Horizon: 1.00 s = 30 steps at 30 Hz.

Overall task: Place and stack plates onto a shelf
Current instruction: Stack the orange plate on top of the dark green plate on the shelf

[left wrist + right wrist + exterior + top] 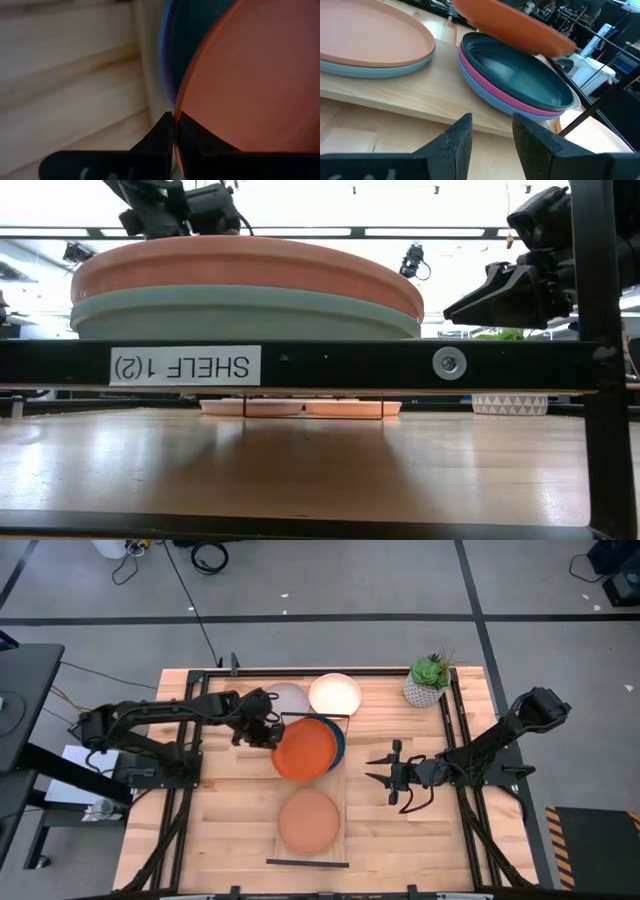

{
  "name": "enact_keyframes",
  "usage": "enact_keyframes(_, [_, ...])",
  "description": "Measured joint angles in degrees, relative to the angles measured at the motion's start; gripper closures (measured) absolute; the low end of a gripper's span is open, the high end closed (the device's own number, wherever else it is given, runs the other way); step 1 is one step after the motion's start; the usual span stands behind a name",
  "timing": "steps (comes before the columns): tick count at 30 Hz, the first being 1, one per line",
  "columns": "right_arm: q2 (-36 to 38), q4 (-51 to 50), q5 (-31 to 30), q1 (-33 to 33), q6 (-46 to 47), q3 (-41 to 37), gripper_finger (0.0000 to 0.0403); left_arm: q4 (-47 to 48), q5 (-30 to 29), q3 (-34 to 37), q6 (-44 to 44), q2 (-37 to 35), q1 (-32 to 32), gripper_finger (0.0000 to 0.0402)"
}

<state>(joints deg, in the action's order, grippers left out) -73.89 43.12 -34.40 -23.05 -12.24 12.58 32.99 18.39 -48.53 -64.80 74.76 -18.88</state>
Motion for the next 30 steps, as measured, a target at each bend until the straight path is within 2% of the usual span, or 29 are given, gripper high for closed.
enact_keyframes(5, [0.0, -0.31, 1.06, 0.21, 0.03, 0.0, 0.0257, -4.81, -0.48, -0.02, 1.0, 1.74, -0.48, 0.0381])
enact_keyframes(14, [0.0, -0.22, 1.58, 0.37, 0.3, 0.02, 0.0257, -6.8, -1.82, 0.01, 5.21, 4.26, -0.2, 0.0377])
enact_keyframes(25, [0.0, -0.29, 2.59, 0.48, 1.11, 0.0, 0.0257, -7.06, -1.79, 0.0, 9.51, 4.13, -0.54, 0.0304])
enact_keyframes(30, [0.0, -0.31, 2.64, 0.48, 1.44, 0.02, 0.0257, -5.86, -1.87, 0.0, 15.03, 2.7, -1.2, 0.0295])
